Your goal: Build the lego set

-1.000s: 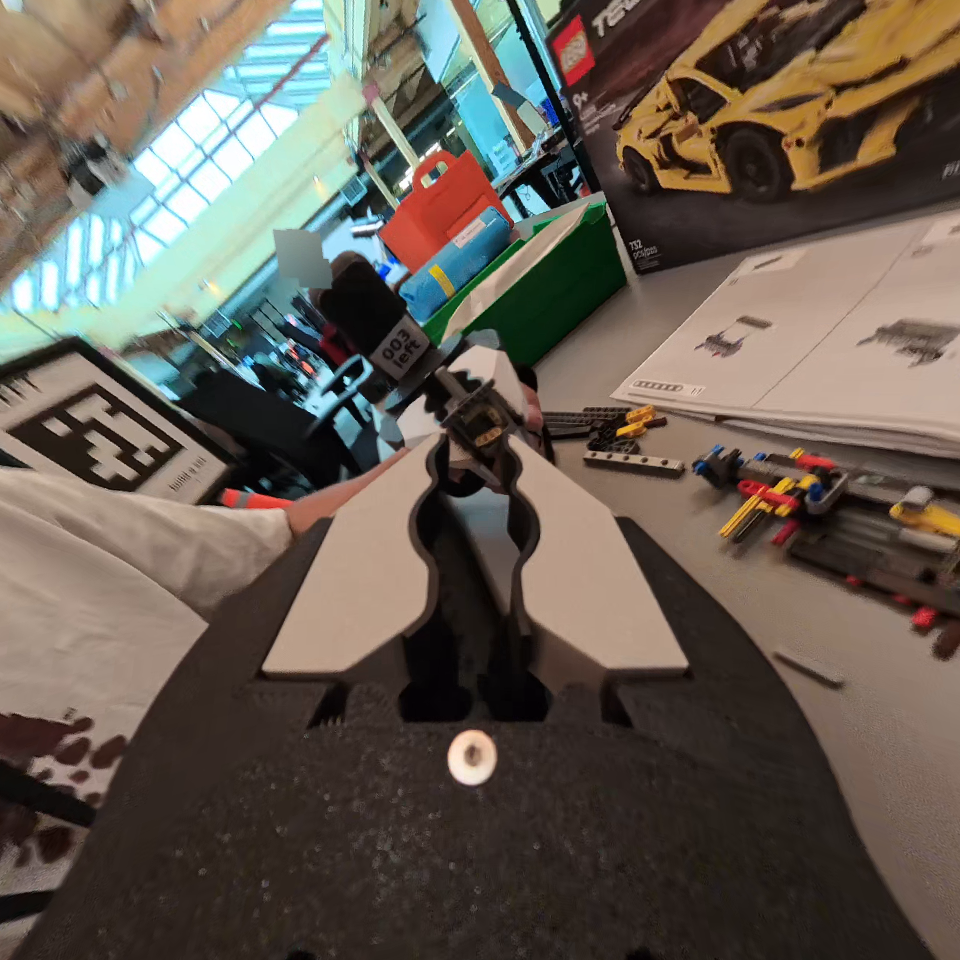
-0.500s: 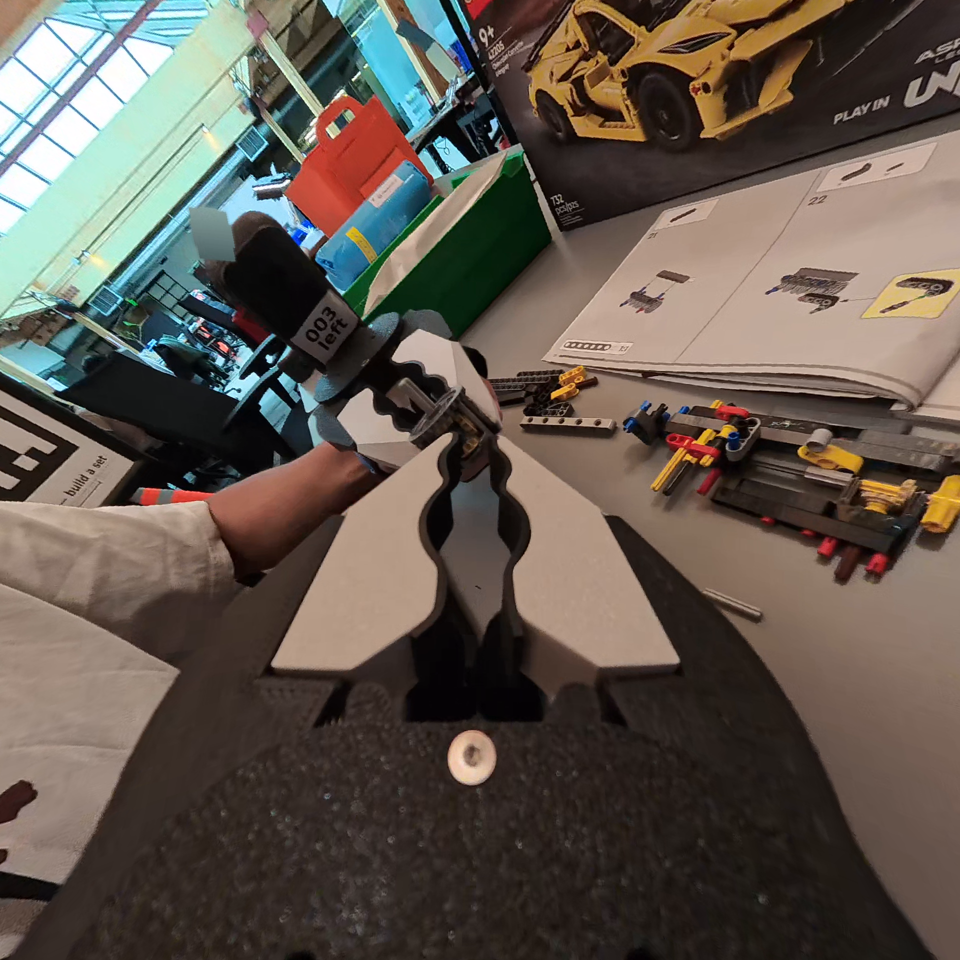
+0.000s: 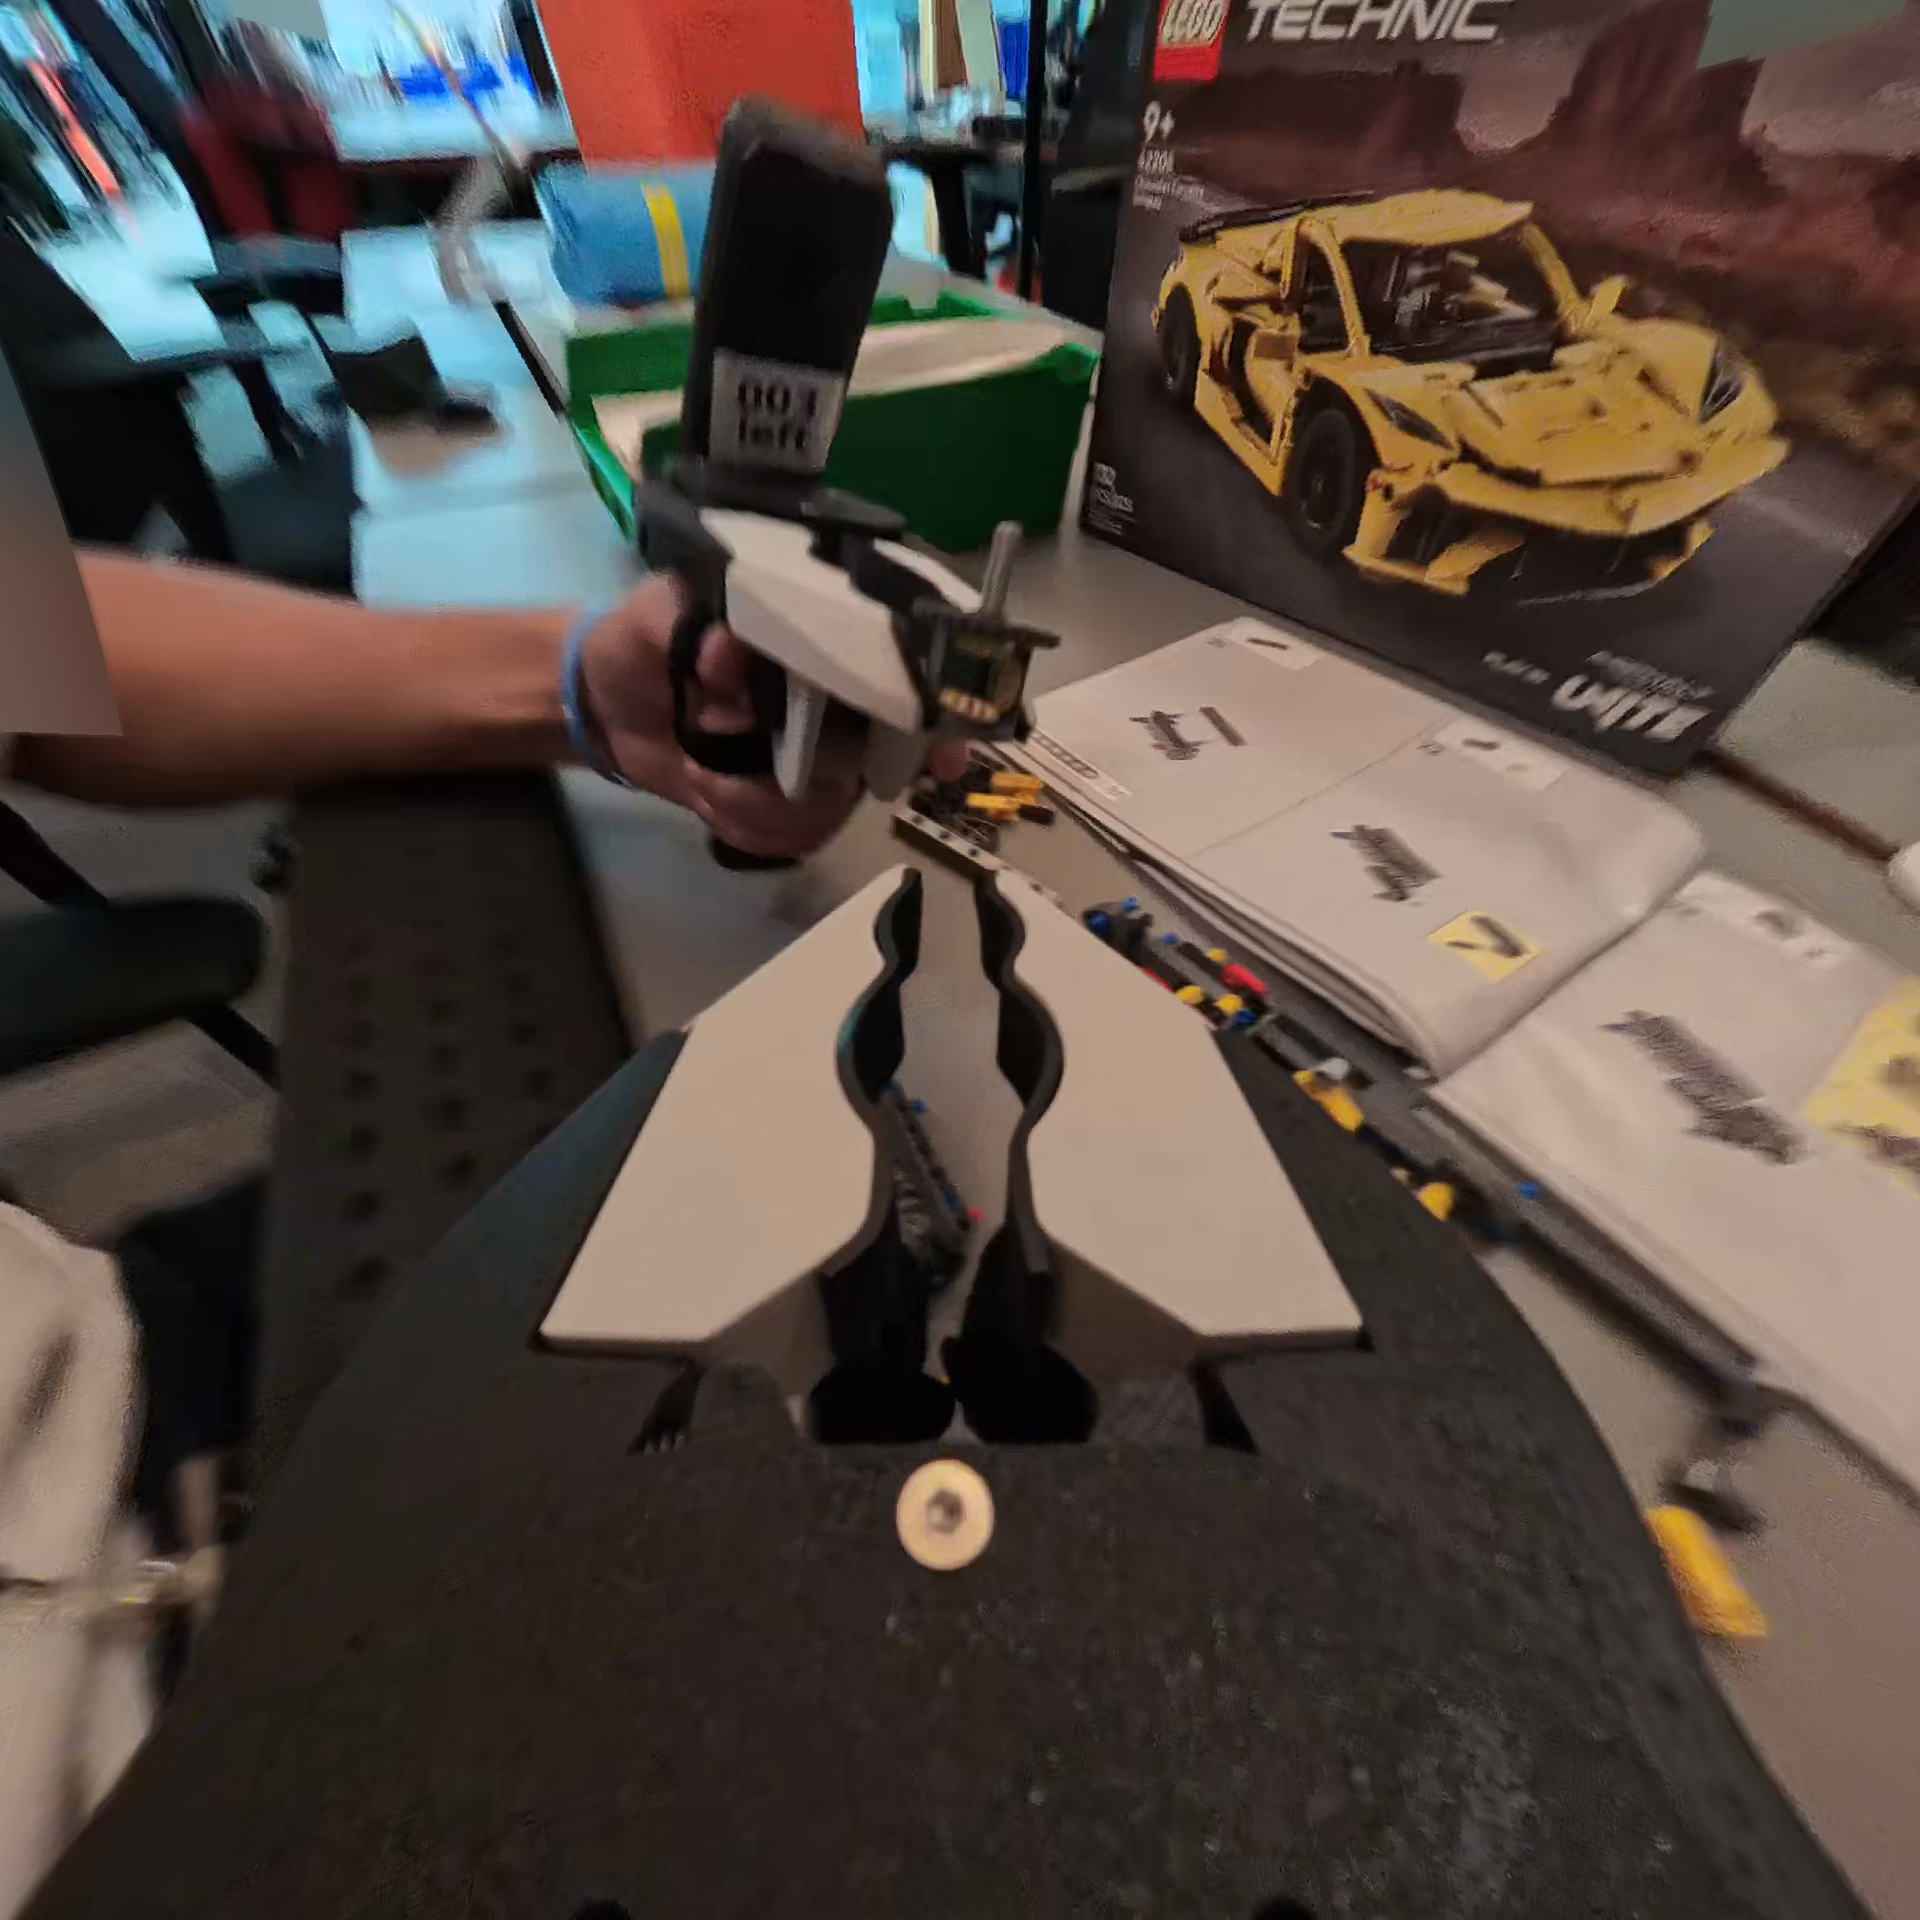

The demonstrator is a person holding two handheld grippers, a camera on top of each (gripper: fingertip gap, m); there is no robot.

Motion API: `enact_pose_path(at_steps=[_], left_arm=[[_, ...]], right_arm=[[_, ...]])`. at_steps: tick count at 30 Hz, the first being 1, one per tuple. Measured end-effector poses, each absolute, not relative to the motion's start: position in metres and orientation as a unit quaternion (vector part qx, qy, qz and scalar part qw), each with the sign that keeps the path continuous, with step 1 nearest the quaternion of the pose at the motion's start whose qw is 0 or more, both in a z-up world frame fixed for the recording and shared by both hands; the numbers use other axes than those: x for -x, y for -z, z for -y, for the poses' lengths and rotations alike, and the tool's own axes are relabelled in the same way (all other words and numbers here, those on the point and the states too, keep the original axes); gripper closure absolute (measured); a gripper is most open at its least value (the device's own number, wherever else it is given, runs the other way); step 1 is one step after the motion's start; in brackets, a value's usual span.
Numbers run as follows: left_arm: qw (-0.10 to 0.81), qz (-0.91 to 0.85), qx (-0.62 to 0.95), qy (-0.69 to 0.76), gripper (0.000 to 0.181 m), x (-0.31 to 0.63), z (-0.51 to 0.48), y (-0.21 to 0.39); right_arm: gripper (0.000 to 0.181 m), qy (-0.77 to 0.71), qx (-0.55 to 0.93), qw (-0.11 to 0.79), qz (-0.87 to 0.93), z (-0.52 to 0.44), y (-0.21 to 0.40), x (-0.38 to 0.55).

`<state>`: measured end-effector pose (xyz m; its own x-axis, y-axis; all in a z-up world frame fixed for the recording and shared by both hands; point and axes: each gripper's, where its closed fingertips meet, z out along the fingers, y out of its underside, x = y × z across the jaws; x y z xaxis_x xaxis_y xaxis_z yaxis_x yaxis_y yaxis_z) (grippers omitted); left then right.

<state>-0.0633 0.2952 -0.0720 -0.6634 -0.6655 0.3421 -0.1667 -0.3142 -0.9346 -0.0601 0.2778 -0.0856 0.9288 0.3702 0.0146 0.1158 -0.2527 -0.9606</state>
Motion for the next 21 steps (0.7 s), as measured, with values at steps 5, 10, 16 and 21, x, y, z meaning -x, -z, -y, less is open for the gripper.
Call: enact_pose_path(at_steps=[5, 10, 16, 21], left_arm=[[0.086, -0.52, 0.377, 0.762, 0.162, 0.069, -0.295, 0.064], [-0.004, -0.502, 0.373, 0.781, 0.163, 0.077, -0.288, 0.062], [-0.083, -0.501, 0.37, 0.778, 0.163, 0.086, -0.279, 0.066], [-0.117, -0.501, 0.374, 0.772, 0.162, 0.089, -0.276, 0.07]], right_arm=[[0.17, 0.108, 0.722, 0.63, 0.263, -0.286, 0.057, 0.065], [0.164, 0.217, 0.691, 0.577, 0.377, -0.296, 0.059, 0.074], [0.171, 0.215, 0.674, 0.545, 0.45, -0.295, 0.066, 0.086], [0.172, 0.203, 0.676, 0.526, 0.474, -0.292, 0.071, 0.09]])
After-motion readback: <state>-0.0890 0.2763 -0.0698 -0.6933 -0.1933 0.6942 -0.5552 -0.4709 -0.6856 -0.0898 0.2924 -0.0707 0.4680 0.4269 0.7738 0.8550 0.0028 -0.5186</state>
